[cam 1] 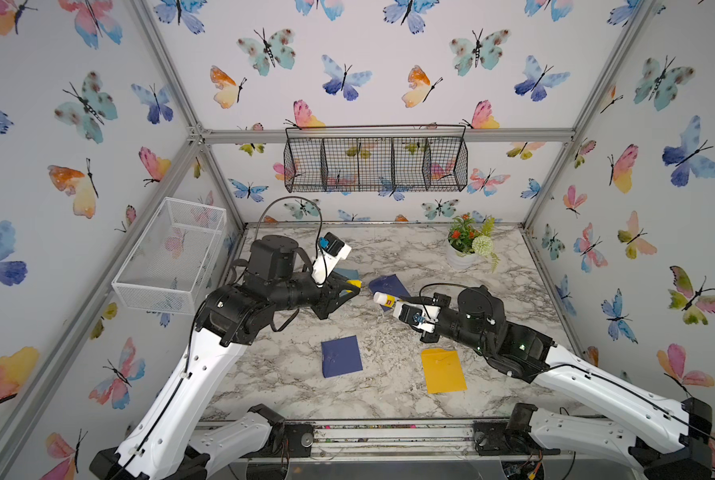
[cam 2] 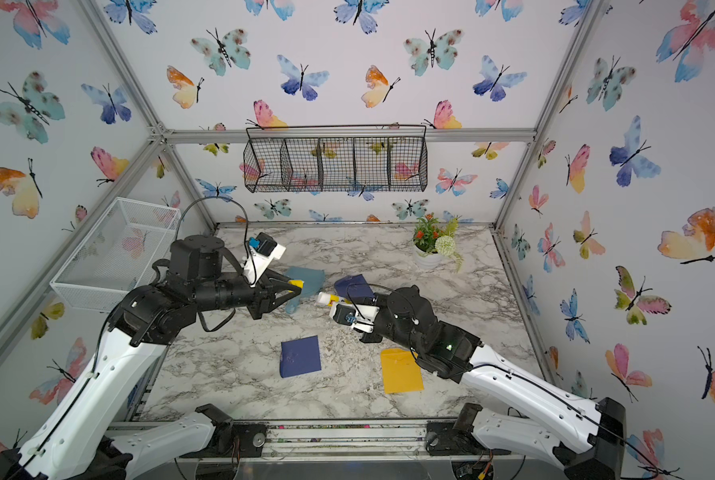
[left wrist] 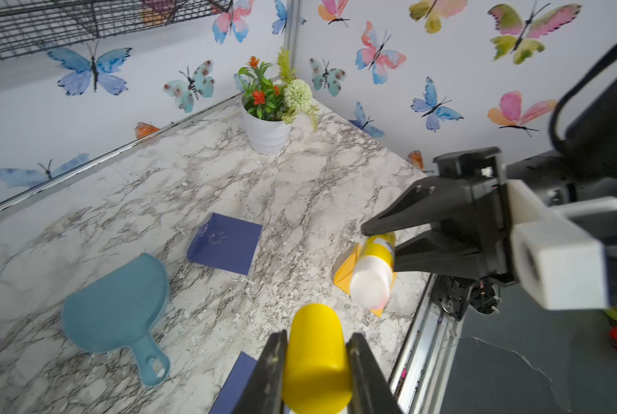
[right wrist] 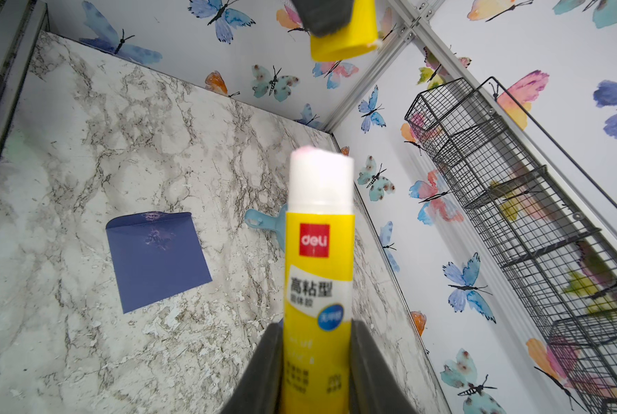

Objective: Seal the envelope with a glue stick
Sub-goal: Place the lid at the center of the board.

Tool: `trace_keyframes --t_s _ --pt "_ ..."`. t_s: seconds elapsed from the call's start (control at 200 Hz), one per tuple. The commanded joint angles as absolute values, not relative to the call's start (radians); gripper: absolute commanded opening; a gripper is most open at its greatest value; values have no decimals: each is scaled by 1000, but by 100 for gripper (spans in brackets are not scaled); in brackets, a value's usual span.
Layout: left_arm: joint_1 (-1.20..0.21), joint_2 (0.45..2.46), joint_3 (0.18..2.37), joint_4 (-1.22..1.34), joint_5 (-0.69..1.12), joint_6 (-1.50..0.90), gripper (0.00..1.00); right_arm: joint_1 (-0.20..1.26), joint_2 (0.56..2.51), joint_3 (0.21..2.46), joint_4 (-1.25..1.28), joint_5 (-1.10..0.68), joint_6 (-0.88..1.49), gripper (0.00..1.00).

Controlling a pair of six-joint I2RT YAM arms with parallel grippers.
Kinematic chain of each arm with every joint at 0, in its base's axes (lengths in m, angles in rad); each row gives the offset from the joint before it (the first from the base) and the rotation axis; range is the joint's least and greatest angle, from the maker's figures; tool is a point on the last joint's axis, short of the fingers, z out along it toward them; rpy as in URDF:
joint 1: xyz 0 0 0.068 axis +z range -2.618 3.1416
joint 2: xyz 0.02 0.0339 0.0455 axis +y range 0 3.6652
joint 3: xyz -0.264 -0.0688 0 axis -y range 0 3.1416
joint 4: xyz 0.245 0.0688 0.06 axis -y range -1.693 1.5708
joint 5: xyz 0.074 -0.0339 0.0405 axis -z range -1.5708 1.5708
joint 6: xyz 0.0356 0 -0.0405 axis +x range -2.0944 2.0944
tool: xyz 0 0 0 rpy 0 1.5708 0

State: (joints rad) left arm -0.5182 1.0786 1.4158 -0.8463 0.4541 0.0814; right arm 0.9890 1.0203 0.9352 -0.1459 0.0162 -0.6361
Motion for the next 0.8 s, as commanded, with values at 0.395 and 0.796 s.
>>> trace_keyframes --t_s 0.395,0.796 --pt "-207 1226 950 -709 75 -78 9 988 1012 943 -165 35 -616 3" --pt "-154 1564 969 -615 -79 -55 14 989 1026 948 -158 20 -612 3"
